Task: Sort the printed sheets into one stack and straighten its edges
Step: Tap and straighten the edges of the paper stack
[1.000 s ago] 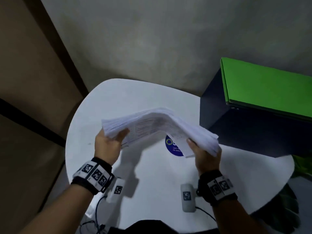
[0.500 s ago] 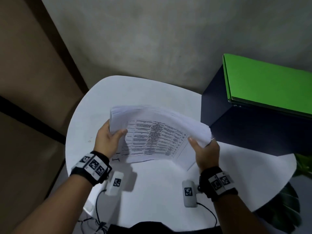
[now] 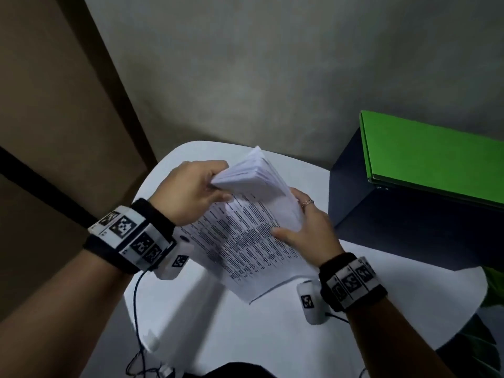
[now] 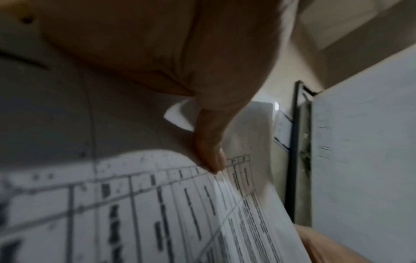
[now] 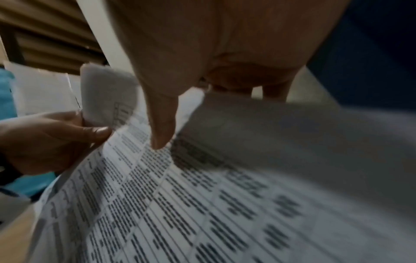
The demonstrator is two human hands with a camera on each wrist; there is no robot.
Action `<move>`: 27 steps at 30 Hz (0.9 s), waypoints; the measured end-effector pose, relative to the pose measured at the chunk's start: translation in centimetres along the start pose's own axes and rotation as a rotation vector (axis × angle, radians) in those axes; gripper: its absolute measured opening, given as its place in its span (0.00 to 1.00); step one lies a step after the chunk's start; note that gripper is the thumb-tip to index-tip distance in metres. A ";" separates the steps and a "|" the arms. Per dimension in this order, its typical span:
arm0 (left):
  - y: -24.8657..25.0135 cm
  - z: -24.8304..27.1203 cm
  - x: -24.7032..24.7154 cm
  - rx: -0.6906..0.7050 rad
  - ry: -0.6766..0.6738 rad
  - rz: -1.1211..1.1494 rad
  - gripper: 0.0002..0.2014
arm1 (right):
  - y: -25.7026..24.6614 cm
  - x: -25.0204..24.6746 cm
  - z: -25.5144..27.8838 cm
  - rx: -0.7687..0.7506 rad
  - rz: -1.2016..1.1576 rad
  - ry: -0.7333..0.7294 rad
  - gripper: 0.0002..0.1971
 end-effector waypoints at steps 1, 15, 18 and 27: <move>1.1 0.0 -0.3 0.034 0.000 -0.049 0.12 | -0.6 0.1 -0.2 -0.024 -0.041 0.018 0.40; -2.9 1.7 4.5 -0.244 0.224 0.845 0.58 | 0.5 -1.5 -0.1 -0.098 -0.561 0.377 0.14; -1.8 1.4 5.9 -0.218 0.303 0.783 0.15 | 0.6 -0.9 0.1 -0.086 -0.564 0.401 0.13; -5.1 3.5 11.2 -0.196 0.251 0.826 0.28 | 4.2 3.0 3.1 0.068 -0.500 0.458 0.21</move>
Point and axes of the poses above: each hand's wrist, its own z-axis away from the middle knuckle, its own x-axis out of the palm, y = z × x, the point moved 2 cm from there along -z, towards the middle knuckle, and after that the axes turned 7 degrees about -x, right-handed, at the moved point
